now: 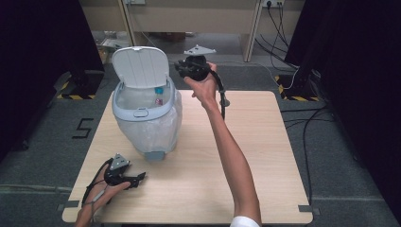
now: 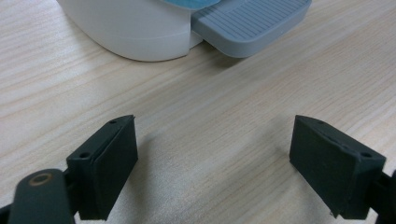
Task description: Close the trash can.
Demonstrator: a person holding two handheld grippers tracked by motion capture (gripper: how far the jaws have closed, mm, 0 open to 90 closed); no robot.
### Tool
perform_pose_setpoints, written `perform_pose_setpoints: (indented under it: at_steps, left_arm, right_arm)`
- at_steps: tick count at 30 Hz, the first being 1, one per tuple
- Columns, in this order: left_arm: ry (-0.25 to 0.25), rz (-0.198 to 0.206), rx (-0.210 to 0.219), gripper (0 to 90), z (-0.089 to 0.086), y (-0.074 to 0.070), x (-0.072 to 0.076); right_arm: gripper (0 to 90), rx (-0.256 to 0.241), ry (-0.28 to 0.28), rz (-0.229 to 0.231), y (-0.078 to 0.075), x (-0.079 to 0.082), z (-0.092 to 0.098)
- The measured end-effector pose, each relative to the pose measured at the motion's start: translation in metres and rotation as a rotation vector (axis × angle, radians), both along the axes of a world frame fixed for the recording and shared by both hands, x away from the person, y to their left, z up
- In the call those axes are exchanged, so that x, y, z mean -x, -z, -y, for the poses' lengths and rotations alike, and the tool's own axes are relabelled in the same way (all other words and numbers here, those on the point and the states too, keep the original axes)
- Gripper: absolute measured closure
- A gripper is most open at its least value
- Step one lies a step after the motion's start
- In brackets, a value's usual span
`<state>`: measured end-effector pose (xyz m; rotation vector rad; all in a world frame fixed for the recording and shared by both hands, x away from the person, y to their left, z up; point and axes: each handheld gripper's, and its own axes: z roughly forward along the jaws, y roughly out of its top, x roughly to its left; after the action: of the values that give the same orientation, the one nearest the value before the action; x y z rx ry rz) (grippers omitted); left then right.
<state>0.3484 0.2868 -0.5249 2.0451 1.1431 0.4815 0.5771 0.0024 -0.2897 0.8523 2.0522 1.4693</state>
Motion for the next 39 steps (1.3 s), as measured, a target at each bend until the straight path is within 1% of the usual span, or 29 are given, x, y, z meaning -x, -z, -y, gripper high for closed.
perform_pose_setpoints:
  at_steps: [3,5,8,9,10,12,14,17,20,21,22,23,24,25,26,27,30,33,34,35,39]
  left_arm:
    - [-0.002,-0.001,0.002,14.4,0.000,0.000,0.000]
    - [-0.002,-0.001,0.002,14.4,0.000,0.000,0.000]
    - [-0.003,0.000,0.001,14.3,0.000,0.000,0.000]
    - [-0.003,0.000,0.001,14.4,0.000,0.000,0.000]
    - [-0.003,0.000,0.001,14.4,0.000,0.000,0.000]
    - [-0.003,0.000,0.001,14.4,0.000,0.000,0.000]
    - [-0.005,-0.001,0.003,14.4,0.000,0.000,0.000]
    - [-0.004,0.000,0.000,14.4,0.000,0.000,0.000]
    - [-0.004,0.000,0.000,14.3,0.000,0.000,0.000]
    - [-0.004,0.000,0.000,14.3,0.000,0.000,0.000]
    - [-0.003,0.001,0.000,14.3,0.000,0.000,0.000]
    - [-0.003,0.001,-0.001,14.3,0.000,0.000,0.000]
    - [-0.003,0.001,-0.002,14.3,0.000,0.000,0.000]
    - [-0.004,0.001,0.000,14.3,0.000,0.000,0.000]
    - [-0.007,0.000,0.001,14.3,0.000,0.000,0.000]
    - [-0.008,0.000,0.002,14.3,0.000,0.000,0.000]
    - [-0.008,0.000,0.001,14.2,0.000,0.000,0.000]
    - [-0.009,0.001,-0.001,14.1,0.000,0.000,0.000]
    - [-0.010,0.001,-0.001,14.2,0.000,0.000,0.000]
    - [-0.010,0.001,-0.001,14.1,0.000,0.000,0.000]
    - [-0.013,0.001,-0.001,14.1,0.000,0.000,0.001]
  right_arm:
    - [74.8,-0.019,-0.012,-0.013,0.001,-0.002,-0.005]
    - [74.7,-0.051,-0.026,-0.023,0.003,-0.006,-0.011]
    - [74.7,-0.056,-0.027,-0.036,0.004,-0.008,-0.013]
    - [74.6,-0.069,-0.040,-0.043,0.005,-0.011,-0.014]
    - [74.6,-0.069,-0.040,-0.043,0.005,-0.011,-0.014]
    - [74.5,-0.091,-0.058,-0.053,0.004,-0.013,-0.016]
    - [74.5,-0.094,-0.067,-0.053,0.005,-0.014,-0.017]
    - [77.9,-0.107,-0.087,-0.059,0.006,-0.012,-0.018]
    - [79.2,-0.113,-0.112,-0.053,0.006,-0.010,-0.017]
    - [79.2,-0.113,-0.112,-0.053,0.006,-0.010,-0.017]
    - [78.8,-0.135,-0.152,-0.054,0.005,-0.007,-0.016]
    - [78.8,-0.151,-0.175,-0.048,0.004,-0.004,-0.017]
    - [79.1,-0.151,-0.186,-0.047,0.004,0.001,-0.018]
    - [79.5,-0.124,-0.185,-0.037,0.004,0.007,-0.020]
    - [79.3,-0.077,-0.179,-0.019,0.004,0.013,-0.021]
    - [78.2,-0.048,-0.172,-0.011,0.005,0.018,-0.021]
    - [78.2,-0.062,-0.183,-0.009,0.007,0.033,-0.016]
    - [78.2,-0.050,-0.198,-0.002,0.007,0.040,-0.015]
    - [78.2,-0.041,-0.199,0.007,0.005,0.047,-0.016]
    - [78.2,-0.036,-0.202,0.015,0.006,0.050,-0.016]
    - [78.1,0.016,-0.201,0.039,0.010,0.065,-0.020]
